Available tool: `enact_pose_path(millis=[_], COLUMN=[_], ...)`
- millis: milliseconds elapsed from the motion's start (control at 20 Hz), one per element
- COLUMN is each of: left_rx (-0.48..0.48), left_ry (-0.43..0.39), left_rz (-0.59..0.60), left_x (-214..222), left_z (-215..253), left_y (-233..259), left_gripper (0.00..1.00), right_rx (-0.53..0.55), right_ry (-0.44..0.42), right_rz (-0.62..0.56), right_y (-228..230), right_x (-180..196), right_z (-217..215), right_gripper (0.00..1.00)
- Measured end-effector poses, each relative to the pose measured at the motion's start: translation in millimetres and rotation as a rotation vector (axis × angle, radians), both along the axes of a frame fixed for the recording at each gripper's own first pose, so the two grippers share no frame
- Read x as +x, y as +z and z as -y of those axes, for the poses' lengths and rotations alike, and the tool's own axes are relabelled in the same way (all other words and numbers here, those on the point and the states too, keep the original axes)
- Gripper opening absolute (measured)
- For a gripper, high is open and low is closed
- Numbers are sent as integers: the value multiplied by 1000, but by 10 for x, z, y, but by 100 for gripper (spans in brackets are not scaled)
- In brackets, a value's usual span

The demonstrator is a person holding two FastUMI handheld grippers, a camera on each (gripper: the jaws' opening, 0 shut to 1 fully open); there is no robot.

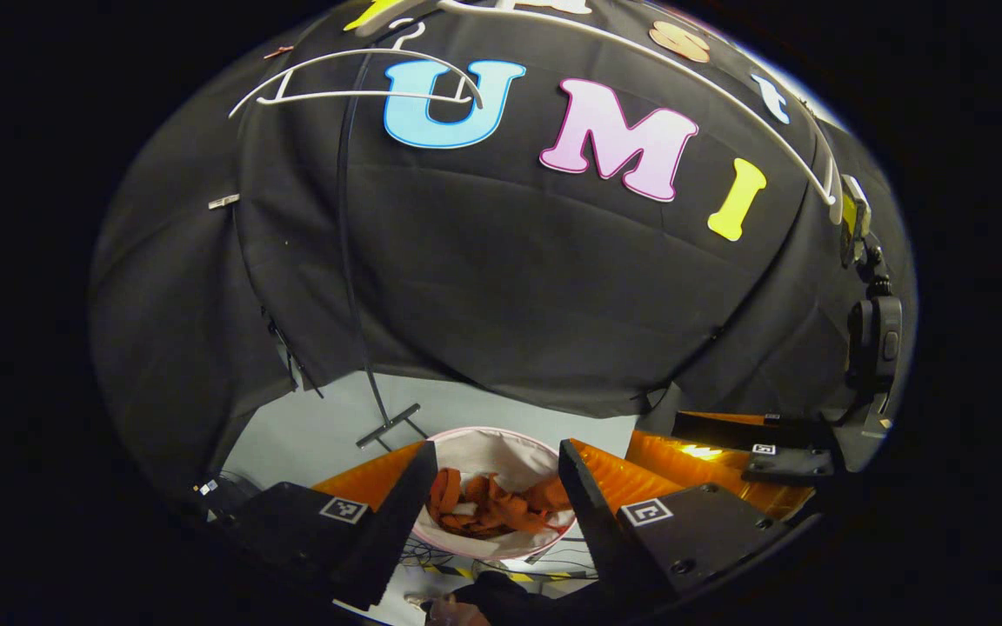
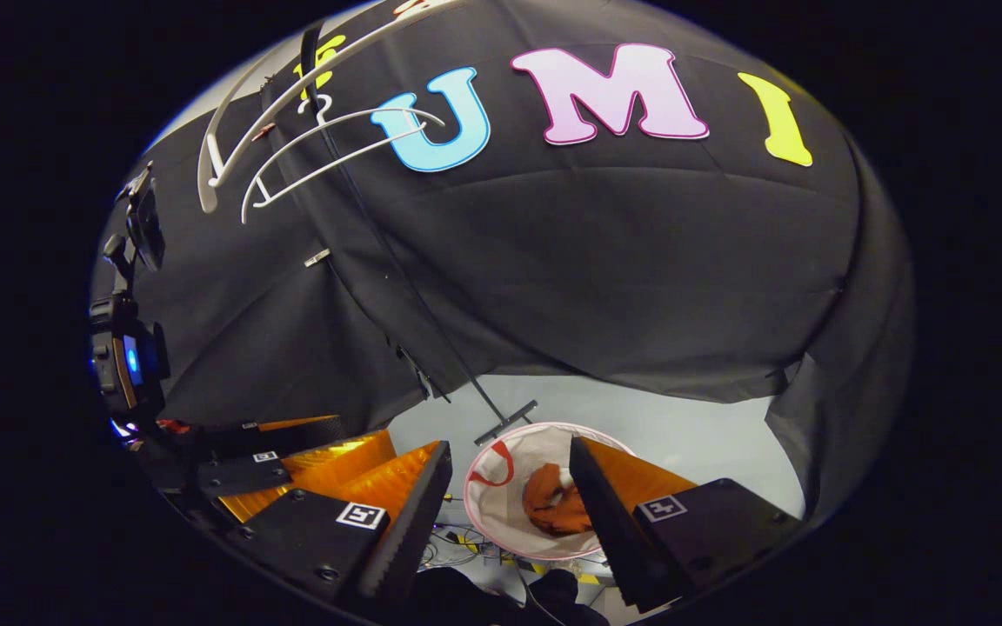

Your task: Grasp the clothes on the hanger with both hands and then place them into the laundry hamper below.

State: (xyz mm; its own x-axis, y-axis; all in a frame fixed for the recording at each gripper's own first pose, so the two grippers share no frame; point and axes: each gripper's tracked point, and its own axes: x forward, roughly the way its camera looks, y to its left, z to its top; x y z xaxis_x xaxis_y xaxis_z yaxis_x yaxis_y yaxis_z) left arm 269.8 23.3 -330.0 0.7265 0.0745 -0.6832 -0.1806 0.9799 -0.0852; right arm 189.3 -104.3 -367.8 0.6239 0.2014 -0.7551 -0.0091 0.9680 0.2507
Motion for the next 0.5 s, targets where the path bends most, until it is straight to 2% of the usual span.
enact_pose_path(millis=[200,250,300,450,500], left_rx=[5,-2,-4,-1,4], left_ry=[-16,-20,-17,-22,-19], left_rz=[53,76,99,175,201], left_x=[-16,-45,-69,-278,-361], left_z=[6,16,20,85,82], left_y=[143,212,289,548,643], left_gripper=[90,84,90,90,93], right_rx=[4,-4,-13,-20,-28], right_ry=[-21,-24,-25,-37,-44], right_rz=[23,36,49,85,96], right_y=[143,198,251,433,492], right_x=[-102,-126,-170,-341,-419], right_z=[-50,-71,-88,-206,-246], right_gripper=[90,90,92,97,98])
